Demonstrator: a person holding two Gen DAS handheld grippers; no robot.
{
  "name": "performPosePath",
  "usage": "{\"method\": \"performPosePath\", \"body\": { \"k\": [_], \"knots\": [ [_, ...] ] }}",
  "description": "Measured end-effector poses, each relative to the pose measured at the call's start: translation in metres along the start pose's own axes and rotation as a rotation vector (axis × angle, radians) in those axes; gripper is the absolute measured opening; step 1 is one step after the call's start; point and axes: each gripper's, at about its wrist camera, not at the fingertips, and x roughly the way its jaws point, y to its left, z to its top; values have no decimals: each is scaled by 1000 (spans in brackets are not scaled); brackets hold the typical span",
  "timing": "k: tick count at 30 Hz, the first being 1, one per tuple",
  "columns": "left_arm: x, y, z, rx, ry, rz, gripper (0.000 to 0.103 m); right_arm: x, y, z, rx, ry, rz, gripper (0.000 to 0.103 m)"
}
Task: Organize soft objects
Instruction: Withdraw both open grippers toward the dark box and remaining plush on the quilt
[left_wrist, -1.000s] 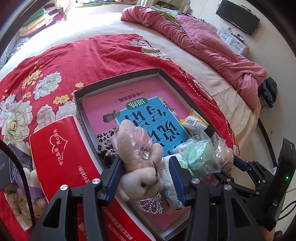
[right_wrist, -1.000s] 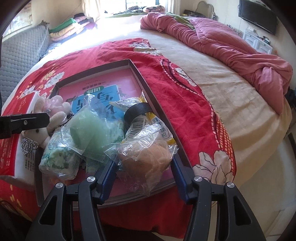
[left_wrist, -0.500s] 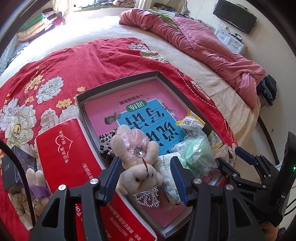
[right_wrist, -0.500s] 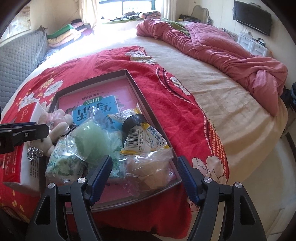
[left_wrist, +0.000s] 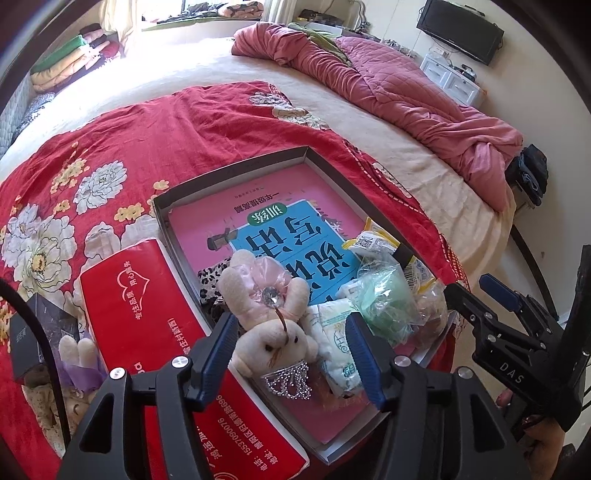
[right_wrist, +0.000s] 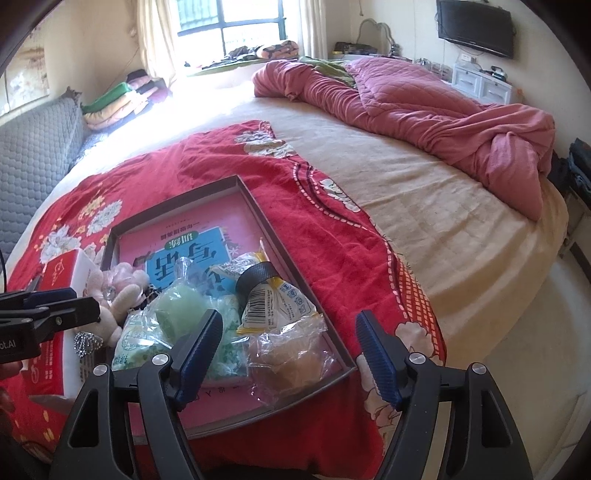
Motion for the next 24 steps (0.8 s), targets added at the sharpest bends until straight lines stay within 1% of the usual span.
{"method": "performPosePath", "body": {
  "k": [3,6,10,16,21,24],
  "knots": [
    [-3,1,0,-4,-5,-7,61,-6,-7,2,41,-23,12,76],
    [-11,2,1,-1,-30,10,61,-11,-11,4,68,-42,31,76],
    [-21,6,1,-8,-46,4,62,-16,-9,6,68,-56,26,76],
    [-34,5,-2,-7,-72,15,66,-25,-5,10,78,-84,57,76],
    [-42,3,-7,7,-84,44,67,-36,4,13,49,-122,21,76],
    [-46,5,-11,7,-88,52,67,-44,7,15,45,-144,17,76]
  ]
}}
